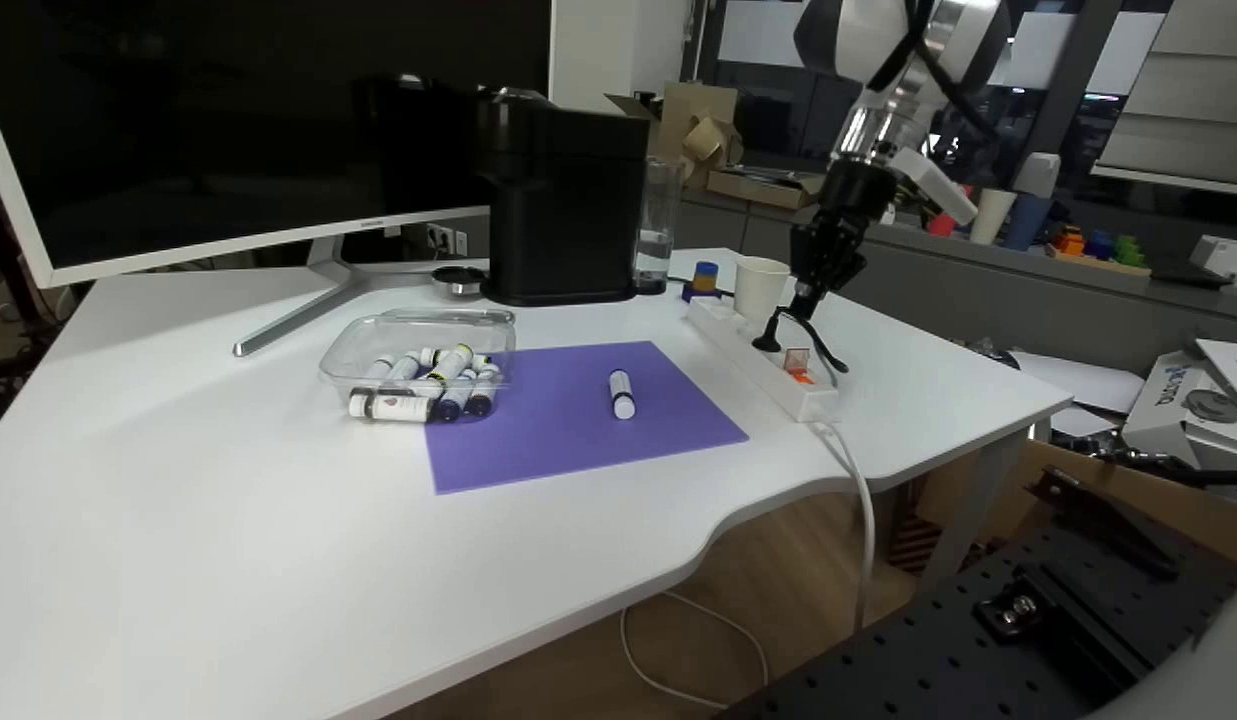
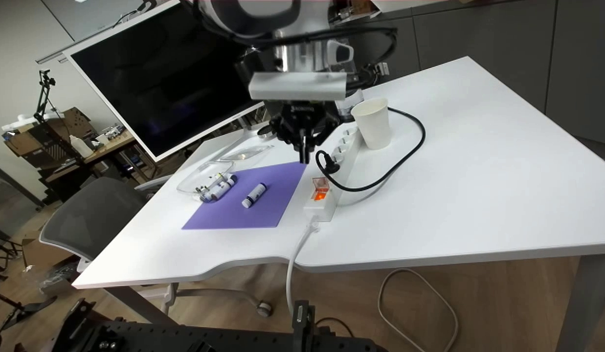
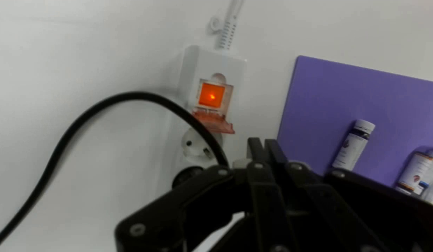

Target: Turn on the big switch on the adapter

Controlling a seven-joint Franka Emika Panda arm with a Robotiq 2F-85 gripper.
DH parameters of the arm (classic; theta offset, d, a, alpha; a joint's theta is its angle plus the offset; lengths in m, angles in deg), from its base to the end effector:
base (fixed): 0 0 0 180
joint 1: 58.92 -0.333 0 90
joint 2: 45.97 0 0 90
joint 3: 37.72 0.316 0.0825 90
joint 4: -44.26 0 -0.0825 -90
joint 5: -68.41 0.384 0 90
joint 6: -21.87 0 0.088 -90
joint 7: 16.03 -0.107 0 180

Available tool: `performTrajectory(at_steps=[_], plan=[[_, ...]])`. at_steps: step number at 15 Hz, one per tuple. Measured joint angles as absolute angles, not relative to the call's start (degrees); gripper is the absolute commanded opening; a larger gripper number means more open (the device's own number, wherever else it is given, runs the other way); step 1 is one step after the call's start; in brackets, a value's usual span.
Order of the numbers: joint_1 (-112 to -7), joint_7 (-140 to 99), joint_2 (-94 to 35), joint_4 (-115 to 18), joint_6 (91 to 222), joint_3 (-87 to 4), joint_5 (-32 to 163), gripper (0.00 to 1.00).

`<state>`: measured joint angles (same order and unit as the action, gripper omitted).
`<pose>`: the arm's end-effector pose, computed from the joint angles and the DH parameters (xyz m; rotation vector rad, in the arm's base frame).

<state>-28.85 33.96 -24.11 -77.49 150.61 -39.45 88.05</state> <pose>0.4701 -0.2805 0.2104 -2.8015 -0.0951 0.0633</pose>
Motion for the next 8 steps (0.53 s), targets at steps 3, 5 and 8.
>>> performTrajectory(at_steps=[3, 5, 8], plan=[[-34.25, 29.66, -33.02, -78.91, 144.16, -42.09, 82.32, 0.59], [-37.65, 24.02, -38.74, -79.04, 138.82, -43.56, 77.67, 0.73], [-42.19, 12.75, -47.27, -78.84, 131.8, -44.23, 70.23, 0.93]])
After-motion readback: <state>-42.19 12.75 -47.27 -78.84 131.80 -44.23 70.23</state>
